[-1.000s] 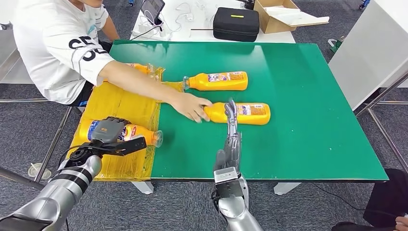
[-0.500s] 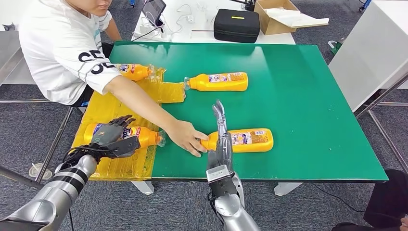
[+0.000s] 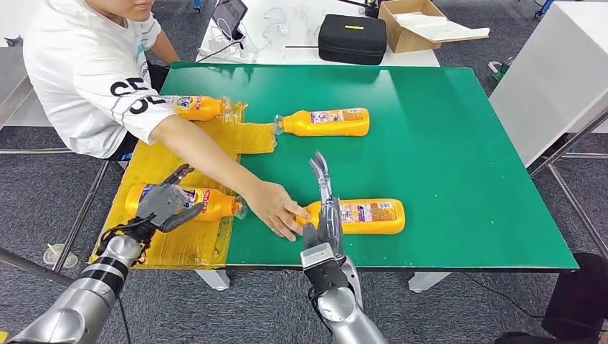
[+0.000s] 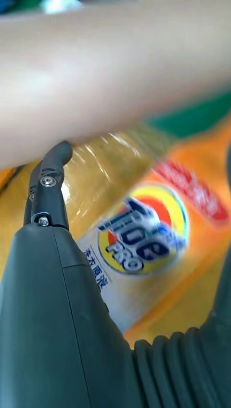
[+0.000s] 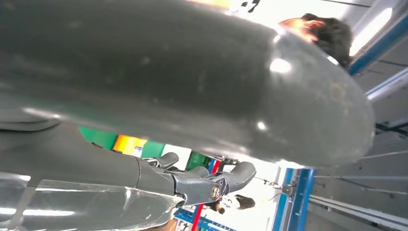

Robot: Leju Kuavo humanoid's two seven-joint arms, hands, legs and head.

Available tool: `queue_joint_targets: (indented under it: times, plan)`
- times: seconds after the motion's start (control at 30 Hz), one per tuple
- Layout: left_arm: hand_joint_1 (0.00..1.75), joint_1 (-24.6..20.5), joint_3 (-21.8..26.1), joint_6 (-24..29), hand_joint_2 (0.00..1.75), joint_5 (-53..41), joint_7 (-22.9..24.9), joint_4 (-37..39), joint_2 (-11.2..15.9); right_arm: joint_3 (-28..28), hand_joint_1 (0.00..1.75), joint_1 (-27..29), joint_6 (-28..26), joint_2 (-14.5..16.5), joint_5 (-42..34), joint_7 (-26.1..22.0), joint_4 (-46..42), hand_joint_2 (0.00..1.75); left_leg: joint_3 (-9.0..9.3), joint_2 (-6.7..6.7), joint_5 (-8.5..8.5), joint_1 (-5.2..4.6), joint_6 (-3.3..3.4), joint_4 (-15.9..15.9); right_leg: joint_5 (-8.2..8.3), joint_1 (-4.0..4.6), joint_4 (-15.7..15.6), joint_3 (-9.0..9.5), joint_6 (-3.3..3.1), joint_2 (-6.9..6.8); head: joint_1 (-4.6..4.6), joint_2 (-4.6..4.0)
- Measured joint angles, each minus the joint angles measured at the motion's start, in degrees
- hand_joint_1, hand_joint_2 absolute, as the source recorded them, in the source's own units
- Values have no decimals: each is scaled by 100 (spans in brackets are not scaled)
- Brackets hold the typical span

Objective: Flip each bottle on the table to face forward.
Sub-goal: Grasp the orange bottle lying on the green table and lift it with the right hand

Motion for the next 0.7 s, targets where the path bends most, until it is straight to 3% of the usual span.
queue_joint_targets:
  times: [0.07, 0.2, 0.33, 0.5, 0.7]
  plan:
    - [0, 156, 221, 2, 0, 302, -13, -204, -110, 0, 0, 0, -19, 1, 47, 36, 22, 0, -4, 0, 0, 0, 0, 0, 0, 0, 0, -2, 0, 0, 2, 0]
    - [0, 345, 488, 156, 0, 688, -21, -519, -249, -1, 0, -1, -44, 1, 221, 178, 57, 175, -6, 7, -1, 0, 0, 0, 2, 0, 0, -8, 1, 1, 0, 1]
    - [0, 637, 876, 935, 175, 1934, -21, -1249, -474, 23, 0, -63, -62, -68, 1234, 1026, 166, 175, -14, 11, 0, 1, 0, 1, 4, 2, 0, -21, 0, 3, 0, 0]
    - [0, 996, 1354, 2095, 175, 2407, -21, -2518, -722, 54, 0, -292, 336, -448, 2707, 2370, 447, 175, -22, 9, 0, 0, 0, 1, 3, 1, 0, -22, 1, 2, 1, 0]
    - [0, 1240, 1573, 2398, 175, 2384, -21, -3306, -801, 50, 0, -415, 505, -782, 2980, 2679, 579, 175, -28, 5, -1, 0, 1, 2, 3, 0, -1, -25, 1, 1, 0, 0]
